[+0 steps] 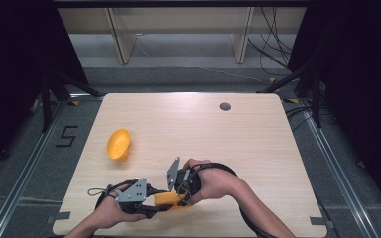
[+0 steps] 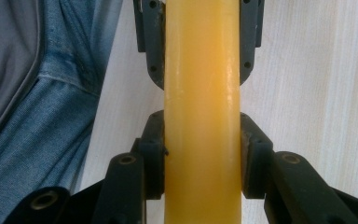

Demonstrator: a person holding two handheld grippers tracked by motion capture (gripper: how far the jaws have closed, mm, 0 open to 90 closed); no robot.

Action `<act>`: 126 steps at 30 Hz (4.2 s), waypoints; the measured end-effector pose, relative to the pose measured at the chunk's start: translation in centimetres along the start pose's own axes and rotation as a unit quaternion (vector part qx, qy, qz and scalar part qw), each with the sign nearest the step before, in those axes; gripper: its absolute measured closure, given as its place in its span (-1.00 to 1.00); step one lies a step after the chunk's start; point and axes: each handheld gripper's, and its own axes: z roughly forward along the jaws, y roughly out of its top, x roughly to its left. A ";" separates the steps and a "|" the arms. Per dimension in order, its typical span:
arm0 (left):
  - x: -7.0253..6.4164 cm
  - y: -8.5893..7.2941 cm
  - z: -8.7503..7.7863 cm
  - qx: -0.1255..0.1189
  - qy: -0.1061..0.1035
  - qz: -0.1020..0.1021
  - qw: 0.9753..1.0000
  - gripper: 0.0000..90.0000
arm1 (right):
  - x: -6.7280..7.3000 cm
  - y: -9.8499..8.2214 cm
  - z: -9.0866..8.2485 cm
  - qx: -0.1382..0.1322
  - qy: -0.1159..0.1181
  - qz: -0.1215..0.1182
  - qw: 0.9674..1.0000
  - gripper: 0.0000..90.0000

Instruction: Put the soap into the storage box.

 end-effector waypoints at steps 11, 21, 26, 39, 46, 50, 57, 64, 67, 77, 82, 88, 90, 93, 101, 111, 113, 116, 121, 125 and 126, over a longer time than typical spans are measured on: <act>-0.4 0.7 -1.0 -0.005 0.014 -0.011 1.000 0.34 | -0.1 0.0 -0.8 -0.046 -0.017 -0.019 0.999 0.20; -0.2 0.0 -2.0 0.003 0.046 -0.027 0.999 0.34 | -0.3 -2.8 -3.5 -0.117 -0.028 0.047 0.992 -0.16; 0.1 -0.5 -2.9 0.004 0.084 -0.051 0.995 0.34 | -0.5 -5.5 -4.1 -0.173 -0.051 0.124 0.976 -0.08; 0.1 -0.7 -4.8 -0.025 0.159 -0.072 0.984 0.34 | 0.4 -13.5 -2.8 -0.263 -0.193 0.330 0.886 0.01; 0.3 -0.5 -6.0 -0.060 0.206 -0.092 0.972 0.34 | 1.0 -14.8 -2.3 -0.277 -0.204 0.365 0.865 0.03; 0.6 -0.6 -6.4 -0.066 0.222 -0.104 0.967 0.34 | 0.9 -14.7 -2.3 -0.286 -0.210 0.364 0.861 0.03; 1.1 -0.8 -7.0 -0.067 0.239 -0.116 0.962 0.34 | 0.9 -15.1 -2.5 -0.293 -0.223 0.372 0.852 0.04; 1.6 -0.9 -7.4 -0.070 0.271 -0.127 0.951 0.34 | 0.9 -15.4 -2.6 -0.290 -0.224 0.373 0.853 0.04; 1.9 -0.9 -7.6 -0.082 0.283 -0.135 0.946 0.34 | 0.9 -15.3 -2.6 -0.292 -0.224 0.376 0.850 0.04; 2.7 -0.7 -8.1 -0.085 0.332 -0.149 0.927 0.34 | 0.8 -15.4 -2.5 -0.289 -0.227 0.375 0.851 0.04; 3.4 -0.4 -8.5 -0.096 0.366 -0.157 0.912 0.34 | 0.8 -15.3 -2.4 -0.293 -0.228 0.375 0.849 0.04; 4.2 -0.3 -8.9 -0.105 0.393 -0.161 0.899 0.34 | 0.7 -15.3 -2.4 -0.293 -0.227 0.375 0.850 0.04; 4.3 -0.3 -9.0 -0.102 0.402 -0.166 0.895 0.34 | 0.7 -15.2 -2.3 -0.293 -0.227 0.375 0.850 0.04; 4.7 -0.3 -9.1 -0.106 0.409 -0.169 0.890 0.34 | 0.7 -15.2 -2.3 -0.288 -0.224 0.374 0.853 0.04; 6.0 -0.4 -9.7 -0.113 0.440 -0.176 0.873 0.34 | 0.7 -15.2 -2.4 -0.294 -0.230 0.372 0.850 0.04; 7.2 -0.9 -9.9 -0.107 0.468 -0.185 0.857 0.34 | 0.6 -15.3 -2.4 -0.291 -0.232 0.363 0.854 0.03; 7.4 -0.9 -9.8 -0.110 0.471 -0.187 0.855 0.34 | 0.7 -15.3 -2.4 -0.289 -0.230 0.363 0.855 0.03; 7.9 -0.9 -9.8 -0.107 0.476 -0.188 0.853 0.34 | 0.7 -15.2 -2.3 -0.289 -0.221 0.369 0.855 0.02; 8.5 -0.9 -9.7 -0.105 0.484 -0.189 0.848 0.34 | 0.6 -15.2 -2.3 -0.291 -0.226 0.360 0.857 0.02; 8.8 -0.9 -9.6 -0.107 0.489 -0.194 0.844 0.34 | 0.7 -15.2 -2.3 -0.291 -0.227 0.361 0.856 0.02; 8.9 -1.0 -9.5 -0.109 0.490 -0.194 0.843 0.34 | 0.6 -15.2 -2.3 -0.291 -0.226 0.360 0.857 0.02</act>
